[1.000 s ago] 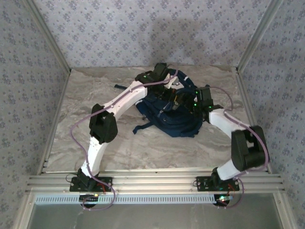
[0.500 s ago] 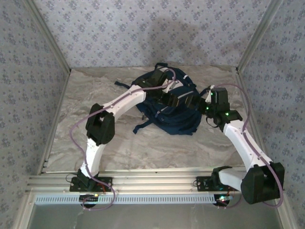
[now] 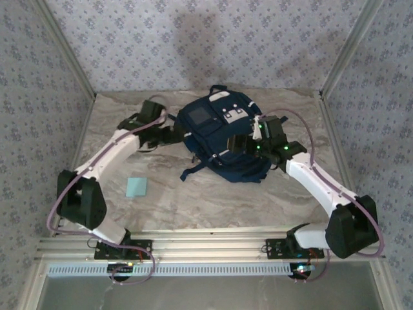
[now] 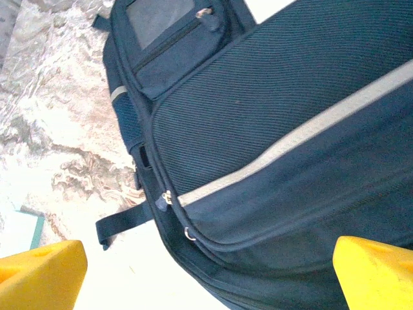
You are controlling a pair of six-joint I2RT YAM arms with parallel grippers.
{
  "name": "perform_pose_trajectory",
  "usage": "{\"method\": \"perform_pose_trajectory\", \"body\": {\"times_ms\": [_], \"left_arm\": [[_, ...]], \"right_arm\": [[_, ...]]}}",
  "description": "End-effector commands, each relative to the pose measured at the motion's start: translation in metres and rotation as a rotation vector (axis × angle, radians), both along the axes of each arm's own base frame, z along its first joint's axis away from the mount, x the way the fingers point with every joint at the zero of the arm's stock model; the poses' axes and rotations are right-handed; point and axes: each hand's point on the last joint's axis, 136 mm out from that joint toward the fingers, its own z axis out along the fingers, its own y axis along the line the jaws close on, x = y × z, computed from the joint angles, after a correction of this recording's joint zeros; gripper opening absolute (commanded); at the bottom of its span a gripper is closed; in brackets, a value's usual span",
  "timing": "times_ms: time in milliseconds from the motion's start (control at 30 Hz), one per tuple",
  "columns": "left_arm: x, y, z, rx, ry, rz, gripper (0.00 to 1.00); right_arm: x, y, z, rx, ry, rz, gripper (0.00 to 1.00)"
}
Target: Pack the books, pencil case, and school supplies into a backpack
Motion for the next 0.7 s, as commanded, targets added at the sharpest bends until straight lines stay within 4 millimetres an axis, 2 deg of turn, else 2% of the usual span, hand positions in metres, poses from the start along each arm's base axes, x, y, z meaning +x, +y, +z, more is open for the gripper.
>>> {"method": "perform_pose_trajectory", "body": {"times_ms": [0, 167, 367, 500, 600, 667], "left_arm": [[-0.021, 0.053, -0.025, 0.054, 0.070, 0.168, 0.90], [-0.054, 0.114, -0.054, 0.090, 0.101, 0.361, 0.90], [-0.086, 0.166, -0.085, 0.086, 0.148, 0.561, 0.89], [-0.093, 0.178, -0.105, 0.012, 0.188, 0.638, 0.83], [-0.097, 0.171, -0.113, -0.033, 0.203, 0.634, 0.77], [-0.099, 0.163, -0.118, -0.077, 0.203, 0.622, 0.68]], "right_arm": [[0.009, 0.008, 0.010, -0.032, -0.045, 0.029, 1.00], [0.009, 0.017, -0.006, -0.049, -0.005, 0.066, 1.00], [0.004, 0.024, -0.029, -0.039, 0.054, 0.078, 1.00], [0.002, 0.024, -0.032, -0.046, 0.062, 0.073, 1.00], [0.003, 0.022, -0.030, -0.058, 0.053, 0.065, 1.00], [0.005, 0.022, -0.029, -0.062, 0.049, 0.059, 1.00]]}}
